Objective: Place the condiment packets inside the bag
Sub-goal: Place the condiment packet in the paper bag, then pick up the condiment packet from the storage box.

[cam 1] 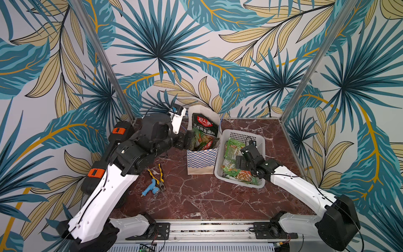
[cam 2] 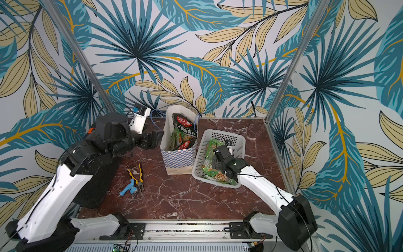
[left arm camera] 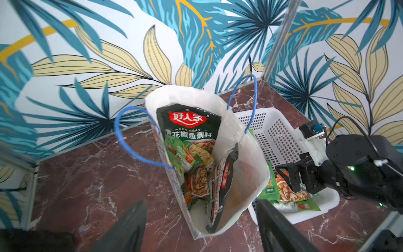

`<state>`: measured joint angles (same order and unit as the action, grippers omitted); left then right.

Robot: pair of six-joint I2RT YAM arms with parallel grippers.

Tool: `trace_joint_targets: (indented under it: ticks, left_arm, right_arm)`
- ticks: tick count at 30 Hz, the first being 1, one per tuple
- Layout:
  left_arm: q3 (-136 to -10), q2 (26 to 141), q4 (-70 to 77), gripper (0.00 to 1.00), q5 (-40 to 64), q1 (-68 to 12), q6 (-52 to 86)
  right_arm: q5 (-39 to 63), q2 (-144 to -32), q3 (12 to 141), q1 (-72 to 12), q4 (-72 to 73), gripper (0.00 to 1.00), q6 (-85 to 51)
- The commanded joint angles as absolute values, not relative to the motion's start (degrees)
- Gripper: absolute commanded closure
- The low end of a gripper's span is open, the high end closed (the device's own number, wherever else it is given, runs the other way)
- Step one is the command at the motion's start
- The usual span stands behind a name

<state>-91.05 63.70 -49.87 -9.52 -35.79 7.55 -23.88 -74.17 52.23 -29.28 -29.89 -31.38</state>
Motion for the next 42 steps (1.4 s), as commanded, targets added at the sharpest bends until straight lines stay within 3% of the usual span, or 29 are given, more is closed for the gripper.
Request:
trace_joint_targets:
  ticks: [1,4,8,16,34,39,42]
  left_arm:
    - [-79.75,57.15,-37.03,0.14,-18.78,-35.77,8.71]
    - [-72.47,51.28,-32.21,0.06,-21.95,-35.77,10.33]
    - [-74.10,51.41,-34.55,0.04,-22.85,-35.78,10.36]
    - [-72.32,53.37,-36.00,0.00,-29.00,-35.04,7.69]
    - [-70.92,57.52,-38.54,0.00,-25.29,-30.92,10.45]
    - [-71.04,57.76,-38.73,0.00,-25.14,-30.74,10.30]
    - [-70.88,57.67,-38.56,0.00,-24.66,-30.69,10.11]
  right_arm:
    - [-21.45,-77.63,54.92,-27.69,-28.95,0.06,-30.25]
    - [-18.02,-81.09,56.41,-25.86,-28.27,0.13,-29.83]
    - [-11.71,-85.00,57.73,-24.51,-25.70,0.19,-29.45]
    - [-9.01,-96.92,65.45,-24.60,-24.77,0.18,-31.90]
    - [-16.76,-113.22,78.43,-24.70,-29.34,0.10,-38.59]
    - [-17.79,-111.73,76.54,-24.69,-29.21,0.28,-38.49]
    - [-16.59,-109.14,74.94,-24.67,-27.89,0.47,-37.82]
